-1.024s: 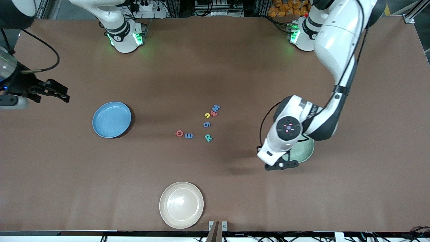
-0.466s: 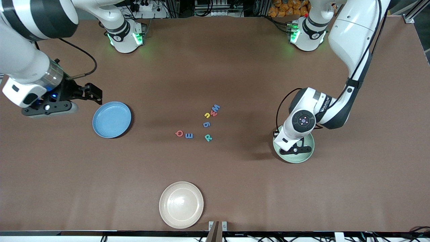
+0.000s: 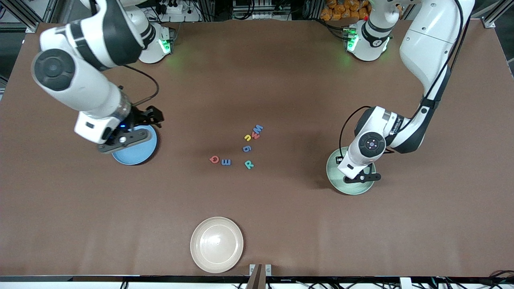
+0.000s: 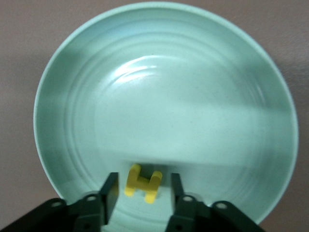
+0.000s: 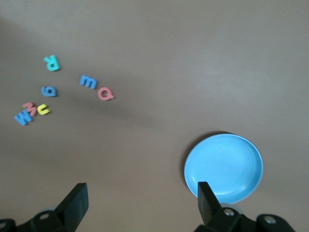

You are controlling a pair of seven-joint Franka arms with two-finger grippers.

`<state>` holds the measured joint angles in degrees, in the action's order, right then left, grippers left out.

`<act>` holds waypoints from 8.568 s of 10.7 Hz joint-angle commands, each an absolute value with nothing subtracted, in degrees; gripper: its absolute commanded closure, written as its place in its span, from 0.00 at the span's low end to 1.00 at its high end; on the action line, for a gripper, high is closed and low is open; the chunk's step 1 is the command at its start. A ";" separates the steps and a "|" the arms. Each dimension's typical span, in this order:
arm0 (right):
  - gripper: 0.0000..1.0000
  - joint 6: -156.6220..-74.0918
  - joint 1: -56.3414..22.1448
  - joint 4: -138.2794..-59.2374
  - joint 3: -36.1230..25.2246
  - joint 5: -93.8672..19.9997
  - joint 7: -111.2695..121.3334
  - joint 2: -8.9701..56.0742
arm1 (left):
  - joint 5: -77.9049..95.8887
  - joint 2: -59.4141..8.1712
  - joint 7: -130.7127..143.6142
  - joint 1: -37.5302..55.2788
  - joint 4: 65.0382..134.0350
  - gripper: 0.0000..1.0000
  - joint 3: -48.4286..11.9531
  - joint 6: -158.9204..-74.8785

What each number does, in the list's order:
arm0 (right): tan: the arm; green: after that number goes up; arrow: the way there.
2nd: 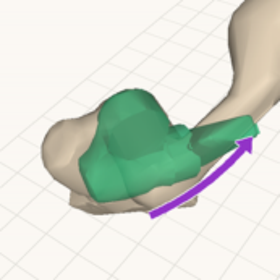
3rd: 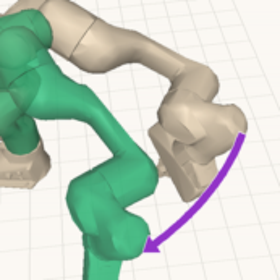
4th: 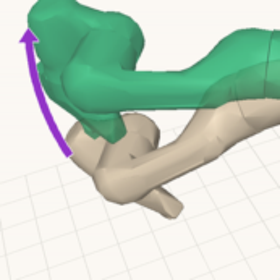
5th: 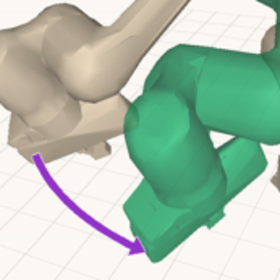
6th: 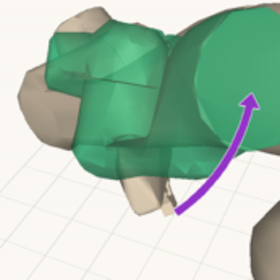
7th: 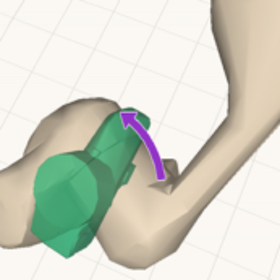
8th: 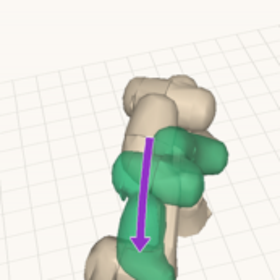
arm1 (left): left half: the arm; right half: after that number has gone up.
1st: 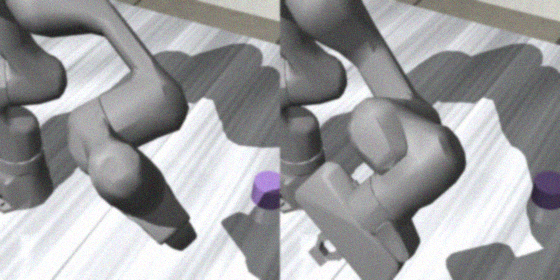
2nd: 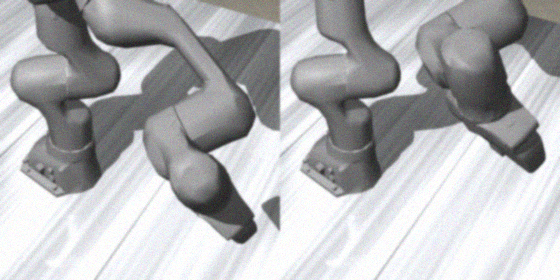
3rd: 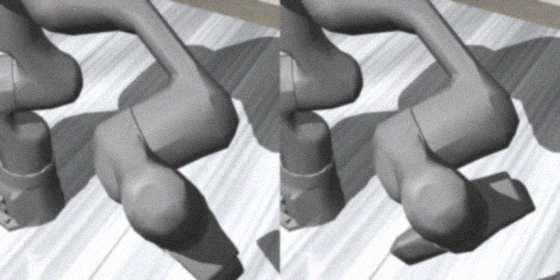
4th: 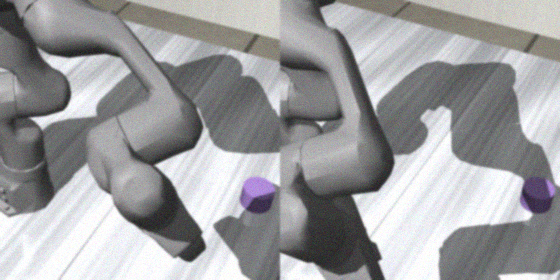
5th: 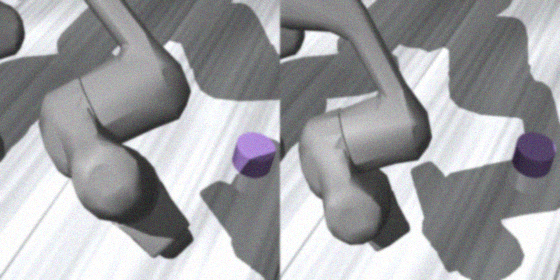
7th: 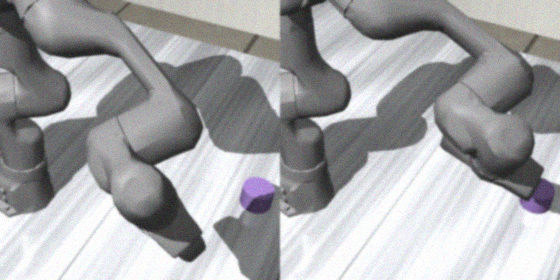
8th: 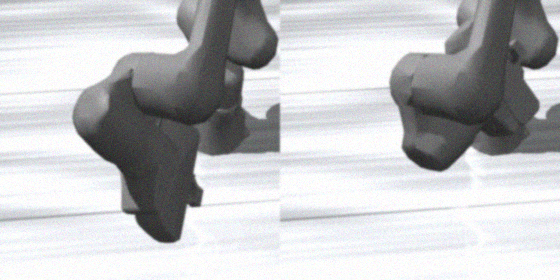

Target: Sort upper and lower case letters into plates

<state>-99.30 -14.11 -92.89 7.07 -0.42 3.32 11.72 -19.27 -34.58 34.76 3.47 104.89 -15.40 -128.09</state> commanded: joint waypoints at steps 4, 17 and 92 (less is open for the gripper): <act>0.00 -113.00 -20.90 -89.66 10.20 0.79 22.36 25.63 | -18.37 -34.18 36.30 3.08 103.19 0.00 -15.91 -128.32; 0.20 -132.18 -25.05 -89.38 11.78 11.86 33.13 43.32 | -17.84 -34.45 36.03 2.81 100.81 0.00 -15.73 -127.18; 0.00 -98.17 -3.50 -93.78 -2.12 -6.06 25.34 7.47 | -29.36 -35.16 19.45 9.64 105.64 1.00 -34.43 -129.91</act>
<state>-98.50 -1.99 -93.66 -2.68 -4.69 28.64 7.79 -31.07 -36.37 24.64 18.27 103.56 -30.46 -130.88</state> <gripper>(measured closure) 0.000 0.652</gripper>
